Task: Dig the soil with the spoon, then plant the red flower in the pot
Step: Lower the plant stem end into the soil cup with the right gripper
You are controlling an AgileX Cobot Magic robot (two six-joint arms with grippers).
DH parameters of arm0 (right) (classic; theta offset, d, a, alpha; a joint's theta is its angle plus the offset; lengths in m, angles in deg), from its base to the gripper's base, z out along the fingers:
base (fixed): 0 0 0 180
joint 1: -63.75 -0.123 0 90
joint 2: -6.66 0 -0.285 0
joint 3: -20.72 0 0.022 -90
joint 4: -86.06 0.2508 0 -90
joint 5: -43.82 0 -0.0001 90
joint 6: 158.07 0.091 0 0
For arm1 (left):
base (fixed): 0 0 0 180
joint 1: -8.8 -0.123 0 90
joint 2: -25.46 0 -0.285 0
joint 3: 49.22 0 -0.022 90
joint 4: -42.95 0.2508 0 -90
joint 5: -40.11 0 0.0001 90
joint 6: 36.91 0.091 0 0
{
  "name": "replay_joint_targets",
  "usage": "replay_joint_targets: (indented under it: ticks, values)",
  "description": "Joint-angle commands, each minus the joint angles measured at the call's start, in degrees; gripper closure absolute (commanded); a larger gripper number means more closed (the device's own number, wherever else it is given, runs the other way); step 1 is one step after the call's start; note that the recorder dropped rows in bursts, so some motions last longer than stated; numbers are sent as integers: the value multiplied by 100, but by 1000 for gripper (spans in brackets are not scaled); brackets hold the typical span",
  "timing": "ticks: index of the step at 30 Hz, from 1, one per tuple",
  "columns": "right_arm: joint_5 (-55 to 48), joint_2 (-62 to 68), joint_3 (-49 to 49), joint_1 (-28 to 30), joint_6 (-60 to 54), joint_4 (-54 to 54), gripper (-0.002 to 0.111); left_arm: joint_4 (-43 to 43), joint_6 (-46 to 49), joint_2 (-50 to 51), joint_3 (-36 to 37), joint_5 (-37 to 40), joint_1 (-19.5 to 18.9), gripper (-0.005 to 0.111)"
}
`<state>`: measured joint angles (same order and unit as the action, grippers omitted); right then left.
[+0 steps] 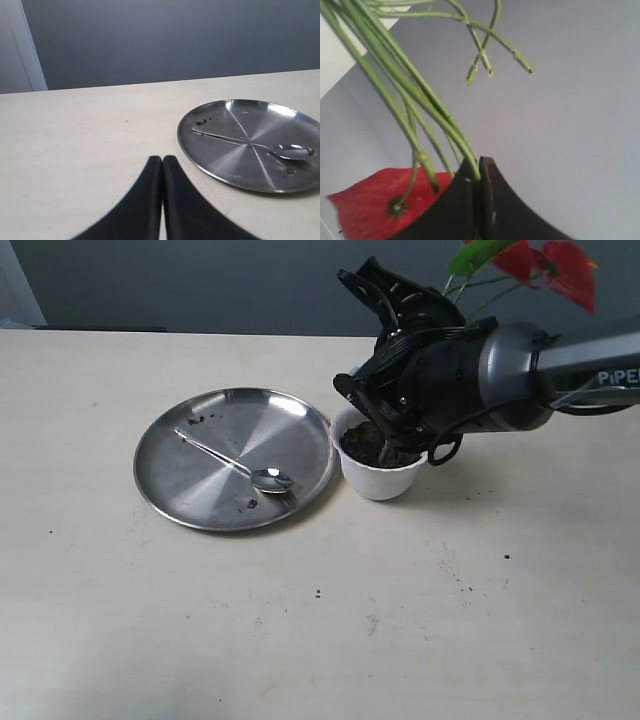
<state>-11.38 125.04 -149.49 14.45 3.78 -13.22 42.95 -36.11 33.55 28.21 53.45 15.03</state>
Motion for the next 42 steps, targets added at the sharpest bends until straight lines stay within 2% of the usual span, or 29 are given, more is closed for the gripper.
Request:
replay_joint_targets:
  ticks: [1, 29, 42]
  values:
    - [-93, -5, -30, 29, 16, -66, 109, 0, -22, -30, -21, -4, 16, 106]
    - [69, -5, -30, 287, 16, -66, 109, 0, -22, -30, -21, -4, 16, 106]
    - [156, 277, -392, 305, -87, -66, 109, 0, -22, -30, -21, -4, 16, 106]
